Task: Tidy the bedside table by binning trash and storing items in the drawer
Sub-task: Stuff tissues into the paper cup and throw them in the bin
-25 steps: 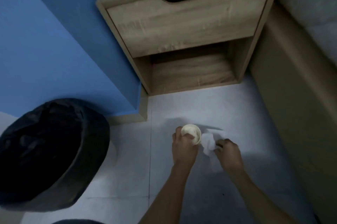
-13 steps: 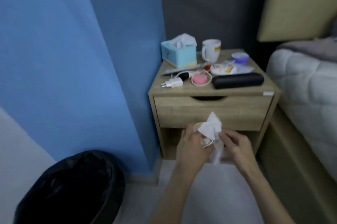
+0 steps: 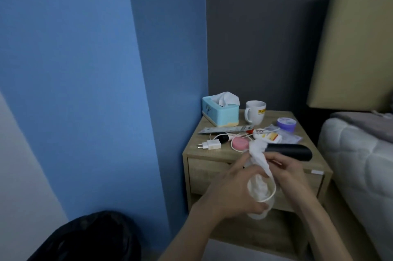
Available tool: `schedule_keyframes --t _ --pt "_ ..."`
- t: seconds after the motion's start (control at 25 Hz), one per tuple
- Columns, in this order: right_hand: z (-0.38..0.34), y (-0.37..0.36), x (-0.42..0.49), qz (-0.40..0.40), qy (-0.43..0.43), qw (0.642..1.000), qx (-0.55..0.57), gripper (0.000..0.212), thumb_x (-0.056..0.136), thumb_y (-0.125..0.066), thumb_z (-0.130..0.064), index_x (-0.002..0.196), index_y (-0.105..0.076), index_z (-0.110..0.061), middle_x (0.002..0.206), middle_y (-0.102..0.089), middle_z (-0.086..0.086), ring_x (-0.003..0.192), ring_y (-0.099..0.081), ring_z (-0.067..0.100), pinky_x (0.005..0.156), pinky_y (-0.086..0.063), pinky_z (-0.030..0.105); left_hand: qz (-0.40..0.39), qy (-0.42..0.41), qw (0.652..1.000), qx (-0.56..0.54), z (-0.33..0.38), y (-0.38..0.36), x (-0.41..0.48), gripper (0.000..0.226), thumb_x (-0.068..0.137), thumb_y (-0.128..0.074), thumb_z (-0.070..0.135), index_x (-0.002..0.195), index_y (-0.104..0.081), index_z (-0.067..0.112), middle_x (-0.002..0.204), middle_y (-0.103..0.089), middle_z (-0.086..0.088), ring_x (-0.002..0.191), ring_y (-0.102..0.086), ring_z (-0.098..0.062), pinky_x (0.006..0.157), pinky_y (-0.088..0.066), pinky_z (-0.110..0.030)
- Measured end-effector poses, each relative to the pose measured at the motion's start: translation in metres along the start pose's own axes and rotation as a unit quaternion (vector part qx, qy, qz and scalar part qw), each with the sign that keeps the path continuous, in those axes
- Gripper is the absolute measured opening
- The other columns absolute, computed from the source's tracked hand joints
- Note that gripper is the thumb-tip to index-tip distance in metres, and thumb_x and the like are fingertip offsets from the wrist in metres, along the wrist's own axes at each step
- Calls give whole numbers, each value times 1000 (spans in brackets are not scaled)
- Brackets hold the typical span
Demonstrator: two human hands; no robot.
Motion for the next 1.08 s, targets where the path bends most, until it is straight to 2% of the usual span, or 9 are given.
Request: schedule_keyframes --t 0.12,0.28,0.4,0.52,0.68,0.76,0.84,0.96,1.08 --pt "-8 1 2 -7 28 999 39 23 79 -61 2 89 -71 -16 97 -71 6 91 -66 19 64 -52 13 33 -3 999 -6 0 7 10 58 68 -74 38 120 -50 28 133 -35 16 115 -45 -10 90 -47 -37" --pt "-16 13 -21 89 128 987 -28 35 78 -62 -2 100 -58 -28 109 -61 3 89 -57 -2 78 -48 16 120 27 992 31 -4 23 21 57 69 -73 44 118 -51 26 124 -39 13 110 -46 -10 85 -43 -29" --pt "-5 -11 -37 -7 130 980 -153 65 67 -67 -10 126 -42 -25 127 -49 -2 107 -50 5 84 -43 16 167 44 984 41 -2 30 25 56 71 -71 48 118 -51 26 124 -41 11 109 -45 -8 85 -44 -27" --pt "3 -27 -35 -15 98 977 -188 95 58 -83 -8 133 -30 -28 138 -41 -1 122 -45 17 98 -43 34 178 55 982 40 -1 30 25 55 72 -68 52 118 -52 26 124 -41 11 108 -46 -8 84 -44 -26" --pt "-7 -31 -29 23 108 983 -147 91 60 -81 -3 127 -27 -32 141 -40 4 124 -43 20 93 -44 31 151 76 984 -56 -2 36 23 46 84 -48 58 113 -55 23 122 -42 11 103 -42 -4 82 -38 -28" --pt "-9 -30 -24 28 111 984 -139 89 61 -81 -5 129 -30 -29 141 -40 1 122 -42 17 94 -44 33 205 100 967 -111 -17 50 24 44 91 -40 53 111 -57 18 117 -46 7 104 -47 -8 83 -38 -27" --pt "-10 -27 -17 38 100 985 -133 91 61 -81 -6 134 -30 -23 143 -38 4 124 -41 21 97 -43 41 274 134 945 -117 -39 65 24 26 90 -54 33 110 -54 16 116 -49 2 105 -52 -14 83 -44 -24" --pt "-7 -23 1 61 71 986 -138 91 64 -81 -9 136 -27 -26 145 -37 12 123 -43 31 95 -44 45 284 172 927 -177 -75 63 28 30 82 -59 3 104 -48 19 114 -56 -5 102 -55 -16 73 -47 -16" --pt "0 -25 23 70 63 982 -161 92 64 -81 -16 135 -26 -31 144 -40 12 122 -45 33 98 -43 47 293 186 925 -158 -108 52 36 21 86 -52 5 104 -61 9 101 -64 -6 90 -58 -13 73 -47 -21"
Point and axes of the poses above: each hand's wrist, its own x-axis towards the middle knuckle, its own y-axis out of the back of the hand, z = x × y, the point moved 6 cm from there along x, towards the middle knuckle
